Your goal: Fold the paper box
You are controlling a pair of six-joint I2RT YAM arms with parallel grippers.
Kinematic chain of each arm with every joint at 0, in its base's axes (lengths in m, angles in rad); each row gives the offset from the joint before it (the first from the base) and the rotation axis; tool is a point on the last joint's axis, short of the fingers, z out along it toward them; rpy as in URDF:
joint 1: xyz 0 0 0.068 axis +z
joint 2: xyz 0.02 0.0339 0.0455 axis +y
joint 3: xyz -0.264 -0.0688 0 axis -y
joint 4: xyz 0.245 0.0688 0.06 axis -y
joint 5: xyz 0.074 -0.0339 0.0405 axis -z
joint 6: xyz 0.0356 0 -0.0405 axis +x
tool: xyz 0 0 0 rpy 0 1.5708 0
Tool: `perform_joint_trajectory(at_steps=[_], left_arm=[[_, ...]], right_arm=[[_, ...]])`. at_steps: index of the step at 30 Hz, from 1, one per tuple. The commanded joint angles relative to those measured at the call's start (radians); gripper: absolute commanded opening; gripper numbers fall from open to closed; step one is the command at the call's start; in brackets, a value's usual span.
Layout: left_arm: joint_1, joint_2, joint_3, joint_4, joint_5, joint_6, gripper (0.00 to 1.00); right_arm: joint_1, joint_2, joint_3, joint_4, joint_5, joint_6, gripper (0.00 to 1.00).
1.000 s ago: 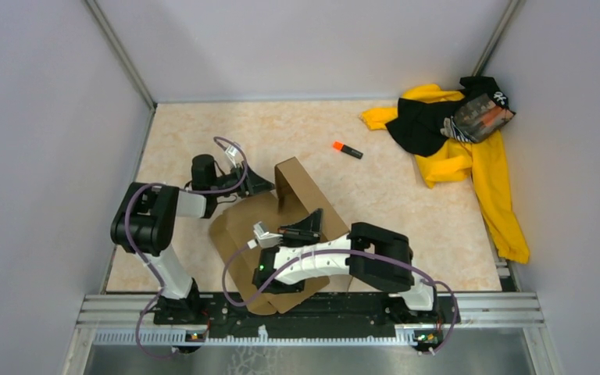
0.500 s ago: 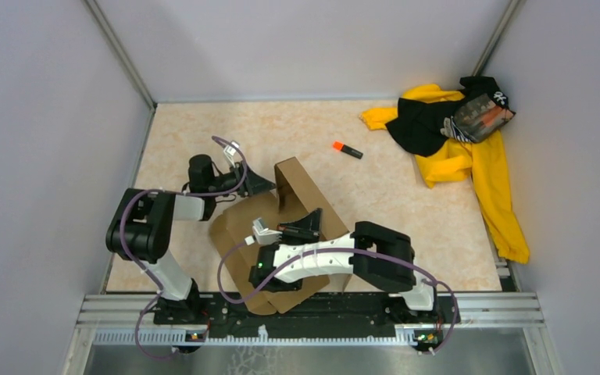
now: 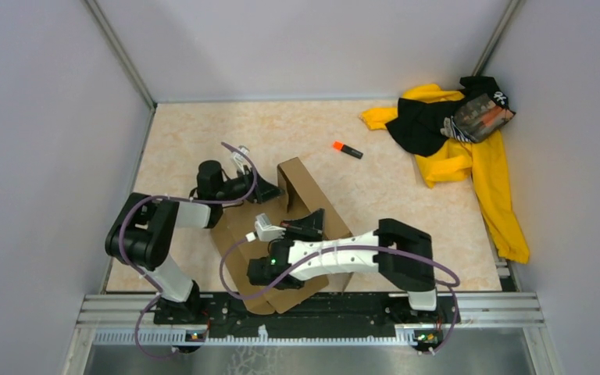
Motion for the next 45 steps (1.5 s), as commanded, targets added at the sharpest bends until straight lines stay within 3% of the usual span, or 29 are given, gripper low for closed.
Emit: perform_joint_trajectory(at_steps=[1,8,19,28,45], left_arm=[[-0.027,-0.025,0.007,0.007,-0.068,0.084,0.67],[-0.028,-0.008,0.015,0.050,-0.128,0.091,0.67],[-0.039,0.023,-0.006,0.182,-0.218,0.105,0.65],[-0.066,0.039,0.007,0.192,-0.309,0.146,0.62],[-0.122,0.072,0.040,0.144,-0.496,0.206,0.25]], right_arm=[[0.005,-0.131,-0.055,0.378,-0.146,-0.237,0.00],[0.003,-0.087,-0.040,0.373,-0.151,-0.267,0.00],[0.003,-0.106,-0.077,0.519,-0.234,-0.397,0.00],[0.002,-0.104,-0.088,0.538,-0.273,-0.411,0.00],[0.002,-0.102,-0.099,0.557,-0.298,-0.422,0.00]])
